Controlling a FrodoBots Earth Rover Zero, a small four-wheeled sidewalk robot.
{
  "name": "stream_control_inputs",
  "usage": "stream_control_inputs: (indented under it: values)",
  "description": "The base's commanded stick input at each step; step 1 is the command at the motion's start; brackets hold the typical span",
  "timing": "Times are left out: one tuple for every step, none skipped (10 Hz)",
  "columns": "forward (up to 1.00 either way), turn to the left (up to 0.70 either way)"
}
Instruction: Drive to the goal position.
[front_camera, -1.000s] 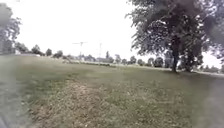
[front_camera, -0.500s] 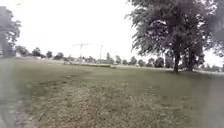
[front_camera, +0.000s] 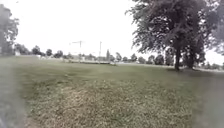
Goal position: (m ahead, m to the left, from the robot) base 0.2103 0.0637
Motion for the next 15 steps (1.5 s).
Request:
stream_control_inputs:
  values:
    - [0.50,0.00]
    - [0.50,0.00]
    - [0.50,0.00]
    - [0.50,0.00]
    - [0.50,0.00]
    - [0.50,0.00]
    - [0.50,0.00]
    - [0.50,0.00]
    - [0.50,0.00]
    - [0.50,0.00]
    - [0.50,0.00]
    - [0.50,0.00]
    - [0.50,0.00]
    - [0.50,0.00]
    - [0.50,0.00]
